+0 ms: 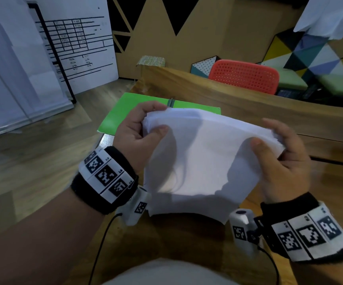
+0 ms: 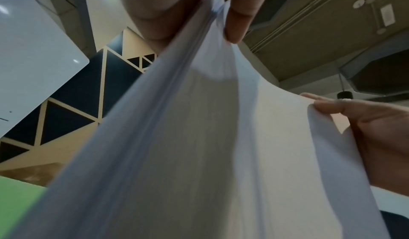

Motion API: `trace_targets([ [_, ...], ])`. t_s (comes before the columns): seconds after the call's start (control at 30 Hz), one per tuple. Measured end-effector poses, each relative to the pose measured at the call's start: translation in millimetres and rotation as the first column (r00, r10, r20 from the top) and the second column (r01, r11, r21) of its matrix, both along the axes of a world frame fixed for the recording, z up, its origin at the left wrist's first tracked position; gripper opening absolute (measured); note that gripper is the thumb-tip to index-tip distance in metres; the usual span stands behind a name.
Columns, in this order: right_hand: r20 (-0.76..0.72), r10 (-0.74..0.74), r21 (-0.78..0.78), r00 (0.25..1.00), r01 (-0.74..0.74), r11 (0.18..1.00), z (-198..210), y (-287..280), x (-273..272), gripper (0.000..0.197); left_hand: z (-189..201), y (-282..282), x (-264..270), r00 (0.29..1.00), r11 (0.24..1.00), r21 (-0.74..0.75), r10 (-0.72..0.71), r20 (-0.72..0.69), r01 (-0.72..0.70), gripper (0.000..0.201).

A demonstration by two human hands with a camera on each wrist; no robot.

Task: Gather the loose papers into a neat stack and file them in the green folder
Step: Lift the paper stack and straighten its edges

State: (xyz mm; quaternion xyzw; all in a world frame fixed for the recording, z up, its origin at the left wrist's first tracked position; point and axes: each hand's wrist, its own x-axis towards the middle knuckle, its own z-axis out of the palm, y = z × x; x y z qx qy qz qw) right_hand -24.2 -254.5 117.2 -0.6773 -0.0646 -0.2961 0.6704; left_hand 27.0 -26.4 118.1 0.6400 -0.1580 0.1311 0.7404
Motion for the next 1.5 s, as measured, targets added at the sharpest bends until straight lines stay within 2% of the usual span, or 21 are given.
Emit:
trace_targets([
  [0.07,0.006,-0.059,-0.078,0.998,0.059,0.995,2.5,-2.2,-0.7,0.021,0.2,0.5,1.5,1.0,1.0,0.0,0.007,-0.026,-0.007,0.025],
  [0.17,0.038,-0.046,-0.07,0.998,0.048,0.996,2.1,-7.0,0.8,0.021,2.5,1.5,-0.1,0.999,0.997,-0.058,-0.047,-0.012,0.046,0.025],
  [0.27,0.103,-0.038,-0.248,0.994,0.063,0.967,2.1,-10.3,0.6,0.021,4.8,-1.2,-1.3,0.997,0.996,-0.053,-0.072,0.012,0.072,0.024],
  [0.37,0.109,-0.046,-0.282,0.993,0.076,0.956,4.8,-14.5,1.9,0.019,2.6,-2.4,-1.2,0.997,0.994,-0.083,-0.079,-0.016,0.078,0.025],
  [0.4,0.082,-0.046,-0.26,0.996,0.066,0.963,5.5,-15.0,2.3,0.022,0.8,-2.1,-1.1,0.997,0.992,-0.105,-0.075,-0.031,0.072,0.03],
  [0.47,-0.007,0.041,-0.078,0.999,-0.042,0.996,2.2,-14.6,4.4,0.048,-4.1,-2.9,-1.2,0.995,0.992,-0.123,-0.051,-0.09,0.04,0.044],
  [0.53,-0.165,0.18,0.154,0.97,-0.155,0.976,-7.0,-9.4,9.4,0.072,-9.5,-7.9,-1.8,0.987,0.999,-0.047,-0.002,-0.163,-0.006,0.059],
  [0.57,-0.242,0.212,0.213,0.947,-0.162,0.964,-11.2,-4.2,10.8,0.071,-10.8,-11.7,-3.5,0.982,1.0,0.009,0.02,-0.185,-0.019,0.063],
  [0.67,-0.323,0.155,0.308,0.934,-0.052,0.95,-13.1,6.2,10.5,0.035,-10.0,-16.9,-6.4,0.966,0.992,0.059,0.118,-0.231,-0.108,0.046],
  [0.7,-0.311,0.16,0.351,0.937,-0.043,0.935,-12.4,6.7,10.3,0.034,-9.1,-15.4,-5.8,0.957,0.991,0.038,0.132,-0.257,-0.127,0.041],
  [0.8,-0.261,0.228,0.363,0.938,-0.124,0.923,-7.3,6.8,8.2,0.061,-3.7,-8.2,-2.9,0.939,0.986,0.036,0.165,-0.3,-0.162,0.03],
  [0.87,-0.299,0.21,0.314,0.931,-0.112,0.943,-6.3,7.0,8.3,0.086,2.4,-5.6,-3.1,0.944,0.984,0.058,0.177,-0.277,-0.168,0.029],
  [0.93,-0.316,0.196,0.34,0.928,-0.082,0.937,-1.5,7.3,8.4,0.104,11.4,-6.2,-1.4,0.955,0.988,0.025,0.152,-0.253,-0.15,0.028],
  [0.97,-0.31,0.199,0.379,0.93,-0.071,0.923,1.0,6.6,9.3,0.098,15.6,-7.0,0.8,0.956,0.989,0.002,0.145,-0.254,-0.149,0.029],
  [1.07,-0.314,0.119,0.42,0.942,0.025,0.907,11.4,7.1,12.6,0.028,24.2,-10.0,7.9,0.932,0.98,-0.05,0.166,-0.322,-0.192,0.015],
  [1.1,-0.319,0.083,0.4,0.944,0.055,0.915,13.5,6.1,13.8,0.017,24.8,-10.8,9.7,0.925,0.978,-0.061,0.17,-0.34,-0.202,0.014],
  [1.3,-0.326,0.064,0.325,0.943,0.048,0.944,19.7,3.0,16.3,0.011,27.9,-11.6,11.2,0.921,0.977,-0.117,0.121,-0.371,-0.176,0.021],
  [1.47,-0.296,0.01,0.277,0.955,0.076,0.958,19.4,2.7,22.3,0.007,29.1,-12.5,13.6,0.926,0.976,-0.138,0.111,-0.36,-0.171,0.017],
  [1.5,-0.279,0.042,0.294,0.959,0.044,0.955,18.0,0.8,22.9,0.014,27.0,-12.5,13.1,0.94,0.976,-0.169,0.075,-0.333,-0.138,0.012],
])
